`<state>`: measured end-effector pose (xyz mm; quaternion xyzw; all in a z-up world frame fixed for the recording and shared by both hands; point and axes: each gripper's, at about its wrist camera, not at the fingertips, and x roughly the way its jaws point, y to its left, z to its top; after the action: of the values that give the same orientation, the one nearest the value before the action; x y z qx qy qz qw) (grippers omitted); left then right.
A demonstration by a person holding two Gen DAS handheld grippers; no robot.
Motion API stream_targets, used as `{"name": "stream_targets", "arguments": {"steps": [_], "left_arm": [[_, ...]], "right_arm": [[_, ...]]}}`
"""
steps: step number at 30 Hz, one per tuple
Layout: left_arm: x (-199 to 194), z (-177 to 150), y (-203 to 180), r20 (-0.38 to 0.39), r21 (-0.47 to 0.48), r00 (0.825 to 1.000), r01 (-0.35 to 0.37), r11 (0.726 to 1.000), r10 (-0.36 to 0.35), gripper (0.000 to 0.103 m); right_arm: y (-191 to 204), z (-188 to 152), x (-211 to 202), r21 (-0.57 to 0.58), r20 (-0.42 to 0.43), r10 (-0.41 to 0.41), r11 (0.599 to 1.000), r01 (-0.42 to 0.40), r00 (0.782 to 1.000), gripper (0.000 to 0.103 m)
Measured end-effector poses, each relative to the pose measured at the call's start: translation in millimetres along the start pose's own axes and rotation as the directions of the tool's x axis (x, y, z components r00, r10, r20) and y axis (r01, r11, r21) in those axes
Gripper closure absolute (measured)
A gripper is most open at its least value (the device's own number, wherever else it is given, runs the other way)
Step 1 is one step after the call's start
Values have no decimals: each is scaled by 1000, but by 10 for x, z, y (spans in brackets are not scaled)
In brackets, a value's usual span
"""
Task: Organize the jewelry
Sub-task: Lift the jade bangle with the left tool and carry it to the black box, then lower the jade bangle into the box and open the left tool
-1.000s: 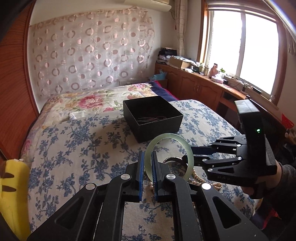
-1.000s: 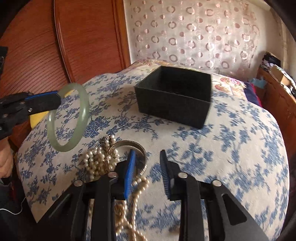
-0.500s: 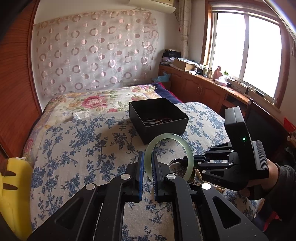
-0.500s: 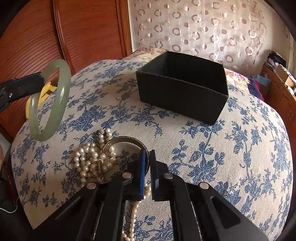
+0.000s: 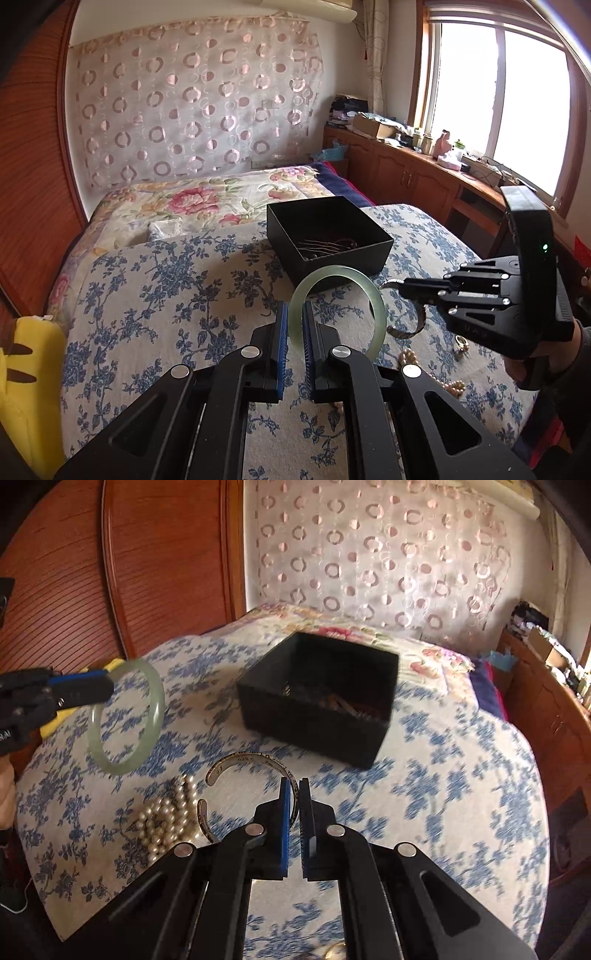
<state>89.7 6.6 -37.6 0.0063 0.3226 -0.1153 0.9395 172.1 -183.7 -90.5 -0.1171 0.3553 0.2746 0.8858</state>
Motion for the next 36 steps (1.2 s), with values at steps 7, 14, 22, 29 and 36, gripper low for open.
{"name": "stream_targets", "arguments": {"steps": [7,14,22,29,36], "left_arm": [[111,85,-22,2,5,1000,4,1000,-4,96],[268,192,-33,-4,8,1000,8,1000,-8,96],[413,422,-28,4,16,1000,3,1000,-3,96],[610,579,8,-5,13,1000,-5,1000,5,96],[838,715,-6,-14,18,1000,1,1000,0,96]], "right_arm": [[-168,187,-42,-15,30,-39,999,40,999,98],[-395,419,-4,-15,67,-70,997,71,995,98],[-598,746,254,-14,76,-68,997,70,995,98],[-640,764,545,-34,38,-66,997,67,997,97],[-647,724,599,-40,39,-57,997,58,998,95]]}}
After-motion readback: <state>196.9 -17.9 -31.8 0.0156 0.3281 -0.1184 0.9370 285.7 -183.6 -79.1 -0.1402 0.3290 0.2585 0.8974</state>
